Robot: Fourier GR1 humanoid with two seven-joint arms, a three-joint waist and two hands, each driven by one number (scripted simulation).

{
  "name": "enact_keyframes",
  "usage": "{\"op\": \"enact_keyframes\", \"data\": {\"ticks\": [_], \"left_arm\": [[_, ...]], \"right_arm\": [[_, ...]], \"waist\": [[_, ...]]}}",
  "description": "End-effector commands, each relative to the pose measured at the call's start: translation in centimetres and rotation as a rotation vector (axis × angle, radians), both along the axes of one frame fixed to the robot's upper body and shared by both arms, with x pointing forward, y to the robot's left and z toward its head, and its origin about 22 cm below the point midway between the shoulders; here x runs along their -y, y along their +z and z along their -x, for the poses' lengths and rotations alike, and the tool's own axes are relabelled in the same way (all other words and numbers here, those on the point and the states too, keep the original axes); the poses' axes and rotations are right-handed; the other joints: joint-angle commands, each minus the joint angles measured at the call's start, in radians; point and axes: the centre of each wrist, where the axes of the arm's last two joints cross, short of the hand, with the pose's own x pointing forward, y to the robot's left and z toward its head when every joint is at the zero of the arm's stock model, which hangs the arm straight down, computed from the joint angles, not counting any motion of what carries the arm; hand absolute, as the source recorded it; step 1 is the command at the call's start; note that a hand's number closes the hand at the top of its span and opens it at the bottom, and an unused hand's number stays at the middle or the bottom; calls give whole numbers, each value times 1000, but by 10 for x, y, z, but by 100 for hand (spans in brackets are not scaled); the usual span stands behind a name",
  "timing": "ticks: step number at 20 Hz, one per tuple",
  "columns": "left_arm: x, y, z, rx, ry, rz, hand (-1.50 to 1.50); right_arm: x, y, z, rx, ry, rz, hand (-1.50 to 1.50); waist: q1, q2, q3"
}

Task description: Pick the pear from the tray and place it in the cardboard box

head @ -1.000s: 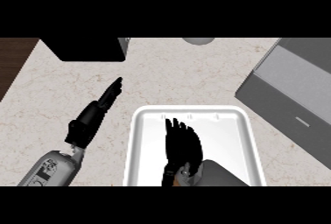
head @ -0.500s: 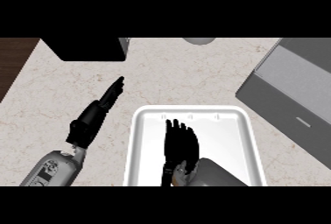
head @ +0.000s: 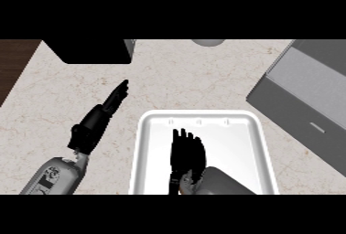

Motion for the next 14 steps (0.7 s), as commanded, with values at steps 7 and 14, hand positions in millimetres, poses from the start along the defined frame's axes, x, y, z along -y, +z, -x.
{"op": "enact_keyframes", "data": {"ticks": [7,14], "left_arm": [[5,-13,-8,14,-4,-8,0],[-2,12,-8,2,1,4,0]], "right_arm": [[-3,-28,4,-125,-142,166,-150],[-8,-29,14,-130,-137,168,-150]], "waist": [[-5,4,0],[3,0,1]]}}
